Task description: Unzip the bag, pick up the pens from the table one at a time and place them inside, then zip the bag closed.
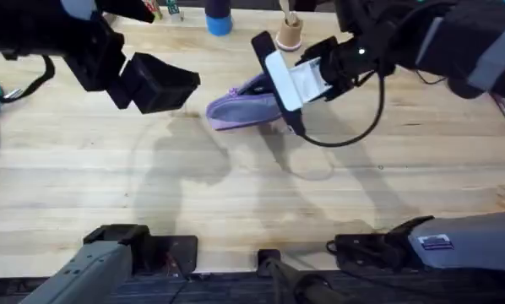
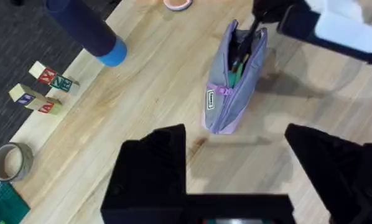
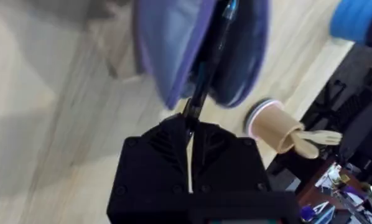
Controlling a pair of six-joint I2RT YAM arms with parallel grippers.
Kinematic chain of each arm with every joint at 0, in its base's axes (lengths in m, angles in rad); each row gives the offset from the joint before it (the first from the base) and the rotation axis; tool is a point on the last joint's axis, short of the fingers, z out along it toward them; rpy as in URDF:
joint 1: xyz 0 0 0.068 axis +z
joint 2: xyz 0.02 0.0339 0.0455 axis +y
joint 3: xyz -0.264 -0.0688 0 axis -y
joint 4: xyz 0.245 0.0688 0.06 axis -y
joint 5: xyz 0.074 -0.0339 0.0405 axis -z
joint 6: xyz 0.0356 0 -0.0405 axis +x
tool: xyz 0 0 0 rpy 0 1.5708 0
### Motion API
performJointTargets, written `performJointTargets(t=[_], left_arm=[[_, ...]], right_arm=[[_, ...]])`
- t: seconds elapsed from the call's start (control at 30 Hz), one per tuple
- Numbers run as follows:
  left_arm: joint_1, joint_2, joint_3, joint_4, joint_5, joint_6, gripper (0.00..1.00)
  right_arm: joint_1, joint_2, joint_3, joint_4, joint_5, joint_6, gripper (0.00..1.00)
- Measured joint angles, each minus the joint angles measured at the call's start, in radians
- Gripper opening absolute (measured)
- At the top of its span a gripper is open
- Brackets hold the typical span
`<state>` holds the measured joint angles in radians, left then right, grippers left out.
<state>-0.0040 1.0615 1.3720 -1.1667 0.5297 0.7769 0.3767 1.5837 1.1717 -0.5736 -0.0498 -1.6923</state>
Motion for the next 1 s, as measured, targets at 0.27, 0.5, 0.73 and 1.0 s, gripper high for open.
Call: performJointTargets(t=[0.27,0.5,0.73,1.0], left_arm=[[0.0,0.0,0.0,0.0,0.0,0.0,0.994],[0.0,0.0,0.0,0.0,0.0,0.0,0.993],[0.0,0.0,0.0,0.0,0.0,0.0,0.993],[0.0,0.0,0.0,0.0,0.0,0.0,0.993]], right_arm=[[0.062,0.051,0.0,0.086,0.004,0.07,0.032],[0.128,0.095,0.0,0.145,0.007,0.1,0.032],[0.19,0.113,0.0,0.197,0.003,0.134,0.033],[0.193,0.114,0.0,0.2,0.0,0.182,0.647]])
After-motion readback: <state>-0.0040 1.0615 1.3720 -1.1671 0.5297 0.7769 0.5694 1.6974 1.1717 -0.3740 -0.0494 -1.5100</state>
